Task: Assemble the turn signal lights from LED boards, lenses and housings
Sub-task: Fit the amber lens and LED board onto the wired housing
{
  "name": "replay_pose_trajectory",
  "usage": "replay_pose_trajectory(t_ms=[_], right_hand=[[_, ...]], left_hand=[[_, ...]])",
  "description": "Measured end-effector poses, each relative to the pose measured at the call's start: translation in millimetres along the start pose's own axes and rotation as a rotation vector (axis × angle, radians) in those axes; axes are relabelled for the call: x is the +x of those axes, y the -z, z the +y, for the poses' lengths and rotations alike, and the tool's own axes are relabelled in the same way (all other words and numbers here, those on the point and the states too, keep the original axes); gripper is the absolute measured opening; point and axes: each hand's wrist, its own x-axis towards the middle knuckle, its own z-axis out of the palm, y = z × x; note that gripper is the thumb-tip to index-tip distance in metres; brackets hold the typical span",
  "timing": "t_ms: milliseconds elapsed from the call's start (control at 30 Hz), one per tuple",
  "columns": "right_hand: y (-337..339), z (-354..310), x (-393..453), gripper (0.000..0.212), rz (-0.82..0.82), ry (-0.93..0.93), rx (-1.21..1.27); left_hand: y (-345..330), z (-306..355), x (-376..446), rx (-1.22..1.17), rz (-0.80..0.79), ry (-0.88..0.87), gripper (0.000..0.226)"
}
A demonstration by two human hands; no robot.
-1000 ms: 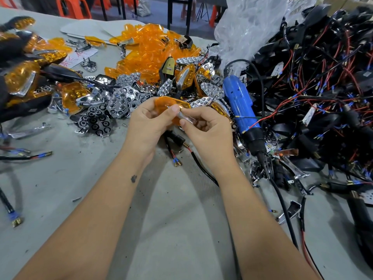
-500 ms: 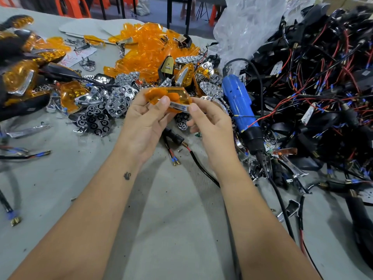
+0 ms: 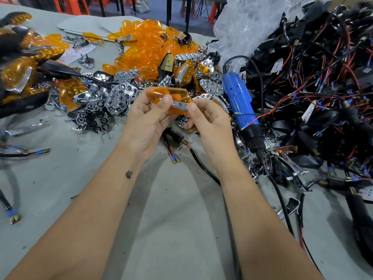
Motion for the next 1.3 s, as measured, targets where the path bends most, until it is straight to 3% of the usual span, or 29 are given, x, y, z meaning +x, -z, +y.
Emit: replay_pose_trajectory(t_ms=[267,633,733,800,900,1000,1100,1233,1300], right_hand=[[-1.5,1.1,0.0,0.005,-0.029,0.007,-0.046],[-10.6,7.3,-3.8,0.009,0.095,0.102,-0.25],[-8.5,11.1,-4.4,0.047,0.074,0.222,-0.501],[-6.2,12.1,-4.6,0.062,0.036,0.314,-0.616],[-5.6,12.1,-4.5,0.06,0.017,0.337,-0.768],[-5.9,11.4,-5.1,0.06,0.039,0.28,-0.764],[-5.9,10.9,-4.8,0.059,0.071,0.234,-0.705],[-3.9,13.9,-1.9,0.058,0.156,0.159,-0.612],[-3.6,15.9,-0.7,0.057,0.178,0.143,-0.582]], left_hand=[[-6.1,-1.2,-2.0,0.167,0.014,-0.016,0.026],[-3.2,1.3,-2.0,0.168,-0.005,-0.056,0.015],[-5.2,1.4,-3.6,0.22,0.037,-0.062,0.017],[-6.6,1.2,-4.2,0.247,0.031,-0.063,0.019],[-9.0,-1.2,-5.3,0.316,0.032,-0.061,0.022],[-7.7,0.4,-5.4,0.467,0.022,-0.031,0.009],[3.7,12.7,-1.9,0.463,0.21,-0.054,0.027],[28.3,29.0,3.5,0.546,0.595,-0.134,0.022],[36.3,27.8,3.2,0.702,0.635,-0.076,0.019]])
